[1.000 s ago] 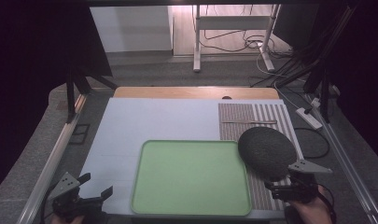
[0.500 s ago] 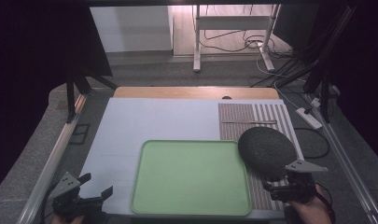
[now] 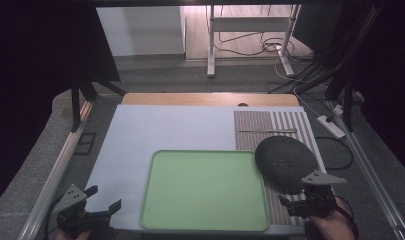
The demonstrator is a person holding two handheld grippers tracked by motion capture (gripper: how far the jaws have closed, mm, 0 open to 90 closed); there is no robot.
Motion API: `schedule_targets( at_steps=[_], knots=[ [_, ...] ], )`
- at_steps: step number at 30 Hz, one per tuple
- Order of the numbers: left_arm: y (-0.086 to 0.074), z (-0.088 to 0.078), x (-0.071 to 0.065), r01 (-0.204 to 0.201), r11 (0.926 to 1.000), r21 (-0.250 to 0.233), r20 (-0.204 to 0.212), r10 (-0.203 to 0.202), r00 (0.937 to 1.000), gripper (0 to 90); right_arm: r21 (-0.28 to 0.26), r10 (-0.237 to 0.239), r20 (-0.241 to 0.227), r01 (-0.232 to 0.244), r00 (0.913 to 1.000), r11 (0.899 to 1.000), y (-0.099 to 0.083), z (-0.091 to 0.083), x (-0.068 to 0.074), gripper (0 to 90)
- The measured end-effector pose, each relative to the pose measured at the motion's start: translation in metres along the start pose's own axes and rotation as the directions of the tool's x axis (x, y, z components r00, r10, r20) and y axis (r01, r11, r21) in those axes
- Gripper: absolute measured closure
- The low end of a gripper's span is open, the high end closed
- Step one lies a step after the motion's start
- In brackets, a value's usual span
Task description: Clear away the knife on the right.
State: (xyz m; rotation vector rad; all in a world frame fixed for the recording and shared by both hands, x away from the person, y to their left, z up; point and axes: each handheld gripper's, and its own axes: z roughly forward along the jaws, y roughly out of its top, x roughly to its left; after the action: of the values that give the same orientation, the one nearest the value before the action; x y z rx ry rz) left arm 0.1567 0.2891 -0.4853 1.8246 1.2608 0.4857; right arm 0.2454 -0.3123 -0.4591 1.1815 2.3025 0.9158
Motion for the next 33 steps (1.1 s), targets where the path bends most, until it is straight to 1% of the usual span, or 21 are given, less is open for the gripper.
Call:
schedule_targets(
  at_steps=[1, 2, 4, 9, 11, 12, 16, 21, 23, 24, 26, 27, 28, 29, 30, 33],
  knots=[
    [0.000, 0.000, 0.000, 0.000, 1.0000, 0.000, 0.000, 0.000, 1.0000, 3.3, 0.000, 0.000, 0.000, 0.000, 1.0000, 1.000, 0.000, 0.000, 0.000, 0.0],
    [0.000, 0.000, 0.000, 0.000, 1.0000, 0.001, 0.000, 0.000, 1.0000, 3.3, -0.009, 0.005, -0.013, -0.005, 0.9999, 1.000, 0.001, 0.000, 0.000, 0.0],
    [0.000, 0.000, 0.000, -0.002, 1.0000, 0.002, -0.002, 0.002, 1.0000, 3.3, -0.010, 0.005, -0.020, -0.005, 0.9998, 1.000, 0.002, 0.001, 0.000, 0.0],
    [0.000, 0.000, 0.000, -0.005, 1.0000, 0.005, -0.002, 0.005, 1.0000, 3.3, -0.011, -0.012, -0.034, 0.011, 0.9994, 1.000, 0.005, 0.003, 0.002, 0.0],
    [0.000, 0.000, 0.000, -0.004, 1.0000, 0.004, -0.002, 0.004, 1.0000, 3.4, -0.013, -0.021, -0.033, 0.021, 0.9992, 1.000, 0.007, 0.004, 0.002, 0.0],
    [0.000, 0.000, 0.000, -0.004, 1.0000, 0.004, -0.002, 0.004, 1.0000, 3.4, -0.020, -0.037, -0.036, 0.036, 0.9987, 0.999, 0.008, 0.005, 0.003, 0.0],
    [0.000, 0.000, -0.001, -0.005, 1.0000, 0.005, -0.003, 0.005, 1.0000, 3.4, -0.018, -0.050, -0.035, 0.050, 0.9981, 0.999, 0.010, 0.007, 0.004, 0.0],
    [0.000, 0.000, -0.001, -0.008, 1.0000, 0.007, -0.003, 0.008, 1.0000, 3.4, -0.027, -0.044, -0.041, 0.043, 0.9982, 0.999, 0.014, 0.010, -0.001, 0.0],
    [0.000, 0.001, -0.001, -0.008, 0.9999, 0.007, -0.003, 0.008, 1.0000, 3.4, -0.028, -0.042, -0.056, 0.040, 0.9976, 0.999, 0.017, 0.011, -0.003, 0.0],
    [0.000, 0.001, -0.001, -0.008, 0.9999, 0.007, -0.003, 0.008, 1.0000, 3.4, -0.028, -0.042, -0.056, 0.040, 0.9976, 0.999, 0.017, 0.011, -0.003, 0.0],
    [0.000, 0.001, -0.001, -0.008, 0.9999, 0.008, -0.003, 0.008, 1.0000, 3.4, -0.042, -0.056, -0.083, 0.052, 0.9950, 0.998, 0.020, 0.012, -0.004, 0.0],
    [0.000, 0.001, -0.001, -0.008, 0.9999, 0.008, -0.004, 0.008, 1.0000, 3.4, -0.048, -0.063, -0.105, 0.058, 0.9925, 0.997, 0.023, 0.014, -0.005, 0.0],
    [0.000, 0.001, -0.001, -0.008, 0.9999, 0.008, -0.004, 0.008, 1.0000, 3.4, -0.048, -0.063, -0.105, 0.058, 0.9925, 0.997, 0.023, 0.014, -0.005, 0.0],
    [0.000, 0.001, -0.001, -0.008, 0.9999, 0.008, -0.004, 0.008, 1.0000, 3.4, -0.035, -0.088, -0.109, 0.084, 0.9902, 0.996, 0.025, 0.016, -0.006, 0.0],
    [0.001, 0.001, -0.001, -0.008, 0.9999, 0.008, -0.005, 0.008, 1.0000, 3.4, -0.034, -0.092, -0.109, 0.089, 0.9897, 0.995, 0.026, 0.017, -0.006, 0.0],
    [0.001, 0.001, -0.001, -0.009, 0.9999, 0.009, -0.005, 0.009, 0.9999, 3.4, -0.036, -0.081, -0.117, 0.077, 0.9899, 0.996, 0.026, 0.019, -0.008, 0.0]
  ],
)
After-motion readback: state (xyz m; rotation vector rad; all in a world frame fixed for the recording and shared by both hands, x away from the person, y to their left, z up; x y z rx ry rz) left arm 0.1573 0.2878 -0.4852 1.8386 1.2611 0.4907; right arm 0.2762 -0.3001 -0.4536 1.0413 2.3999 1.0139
